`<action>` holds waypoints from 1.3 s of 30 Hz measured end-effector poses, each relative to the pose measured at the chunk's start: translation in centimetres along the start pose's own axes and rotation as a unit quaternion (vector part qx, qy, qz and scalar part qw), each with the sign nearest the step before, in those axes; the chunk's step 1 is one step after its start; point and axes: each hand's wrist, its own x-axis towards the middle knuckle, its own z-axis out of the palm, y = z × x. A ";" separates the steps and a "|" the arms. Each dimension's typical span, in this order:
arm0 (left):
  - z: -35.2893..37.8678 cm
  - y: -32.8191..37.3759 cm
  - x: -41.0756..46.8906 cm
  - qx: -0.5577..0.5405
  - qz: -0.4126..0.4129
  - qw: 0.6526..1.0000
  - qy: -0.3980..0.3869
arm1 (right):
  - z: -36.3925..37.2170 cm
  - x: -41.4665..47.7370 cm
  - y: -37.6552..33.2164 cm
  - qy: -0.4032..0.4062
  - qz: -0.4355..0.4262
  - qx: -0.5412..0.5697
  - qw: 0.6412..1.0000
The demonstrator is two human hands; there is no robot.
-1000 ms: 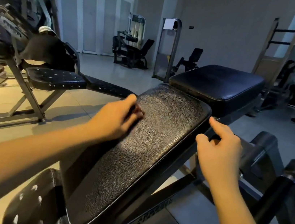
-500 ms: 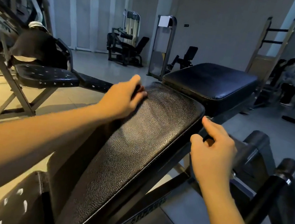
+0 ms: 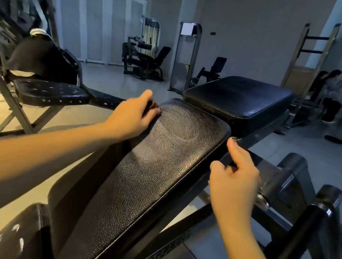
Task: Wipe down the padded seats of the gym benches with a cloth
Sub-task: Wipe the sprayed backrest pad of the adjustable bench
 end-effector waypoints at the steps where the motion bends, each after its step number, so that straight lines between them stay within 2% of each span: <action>1: 0.5 0.5 1.3 -0.010 -0.019 1.000 0.014 | 0.0 0.1 -0.1 0.002 0.006 0.009 1.000; 3: 1.5 3.5 2.2 -0.041 -0.014 0.999 0.026 | -0.3 0.2 -0.3 -0.001 0.020 0.012 1.000; 6: 1.7 8.6 -0.7 -0.079 0.108 0.991 -0.012 | -0.6 0.4 -0.6 -0.008 0.029 -0.003 1.000; 9: 0.3 8.0 -5.1 -0.107 0.225 0.965 -0.078 | -0.7 0.3 -0.2 -0.014 0.014 -0.022 1.000; 11: -0.4 4.9 -5.3 -0.078 0.204 0.973 -0.077 | -0.7 0.1 -0.1 -0.022 0.004 -0.025 0.999; 14: 0.0 0.5 -1.1 0.002 0.061 0.998 -0.026 | -0.5 -0.4 -0.7 -0.033 0.011 -0.029 0.999; 15: 0.3 0.1 0.6 0.017 0.017 1.000 -0.011 | -0.5 -0.4 -0.8 -0.036 0.014 -0.030 0.999; 17: 1.2 1.3 3.0 0.012 -0.006 1.000 0.007 | -0.6 -0.4 -1.0 -0.038 0.015 -0.029 0.999; 20: 2.0 6.3 2.3 -0.040 0.057 0.998 0.001 | -1.0 0.1 -0.7 -0.037 0.007 -0.033 0.999; 24: 0.5 7.8 -4.2 -0.093 0.219 0.969 -0.071 | -1.2 0.3 -0.4 -0.034 0.008 -0.035 0.999; 26: -0.2 5.3 -5.2 -0.067 0.209 0.972 -0.084 | -1.3 0.4 -0.1 -0.039 -0.001 -0.037 0.999; 30: -0.7 0.1 -0.2 0.053 0.025 0.997 -0.055 | -1.1 0.2 -0.3 -0.046 -0.013 -0.035 0.998; 32: 0.0 1.1 1.7 0.035 -0.006 0.999 -0.028 | -1.0 0.0 -0.7 -0.046 -0.010 -0.044 0.998; 34: 0.8 4.8 1.2 -0.010 0.014 1.000 -0.011 | -1.2 0.0 -0.9 -0.046 -0.006 -0.046 0.998; 36: 0.9 8.1 -1.6 -0.064 0.089 0.994 -0.021 | -1.5 0.3 -0.9 -0.043 -0.003 -0.049 0.998; 39: 0.0 7.8 -7.2 -0.107 0.209 0.969 -0.078 | -1.6 0.7 -0.7 -0.043 0.005 -0.044 0.998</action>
